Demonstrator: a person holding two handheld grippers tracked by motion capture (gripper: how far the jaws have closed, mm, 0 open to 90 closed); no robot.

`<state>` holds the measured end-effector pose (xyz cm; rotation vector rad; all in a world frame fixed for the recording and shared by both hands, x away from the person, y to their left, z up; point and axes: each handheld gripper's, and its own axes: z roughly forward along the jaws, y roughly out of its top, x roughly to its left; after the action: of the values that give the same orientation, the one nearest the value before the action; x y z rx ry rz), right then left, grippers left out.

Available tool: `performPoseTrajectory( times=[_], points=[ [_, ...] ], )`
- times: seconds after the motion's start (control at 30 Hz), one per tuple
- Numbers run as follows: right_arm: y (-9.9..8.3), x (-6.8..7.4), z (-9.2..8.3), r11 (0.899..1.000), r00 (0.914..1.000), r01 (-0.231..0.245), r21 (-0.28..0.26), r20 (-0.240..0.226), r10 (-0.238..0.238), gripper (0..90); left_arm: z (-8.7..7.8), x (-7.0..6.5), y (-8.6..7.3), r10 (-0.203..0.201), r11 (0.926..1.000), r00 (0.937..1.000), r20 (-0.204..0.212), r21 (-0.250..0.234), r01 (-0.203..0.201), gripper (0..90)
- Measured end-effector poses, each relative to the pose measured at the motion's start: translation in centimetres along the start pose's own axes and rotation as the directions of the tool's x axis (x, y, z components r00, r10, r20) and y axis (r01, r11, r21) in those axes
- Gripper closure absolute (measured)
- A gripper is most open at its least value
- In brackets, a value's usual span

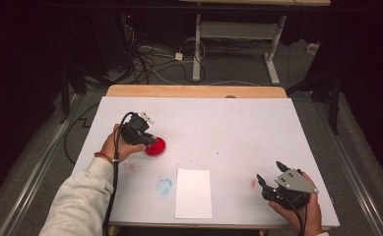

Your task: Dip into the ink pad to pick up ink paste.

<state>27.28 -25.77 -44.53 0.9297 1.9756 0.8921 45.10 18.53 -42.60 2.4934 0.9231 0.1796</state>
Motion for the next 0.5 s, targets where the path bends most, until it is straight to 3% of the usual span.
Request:
performPoseTrajectory(
  times=[0.37,0.5],
  points=[
    [-0.2,-0.1,-0.1,1.0,1.0,0.0,0.013,0.001,0.0,29.2,1.7,0.3,0.1,-0.007,0.9981,1.0,0.001,0.061,0.006,73.5],
    [-0.2,-0.1,-0.1,1.0,1.0,0.0,0.016,0.004,0.0,29.2,1.8,0.6,0.0,-0.019,0.9984,0.9997,0.014,0.053,0.018,73.6]
  ],
)
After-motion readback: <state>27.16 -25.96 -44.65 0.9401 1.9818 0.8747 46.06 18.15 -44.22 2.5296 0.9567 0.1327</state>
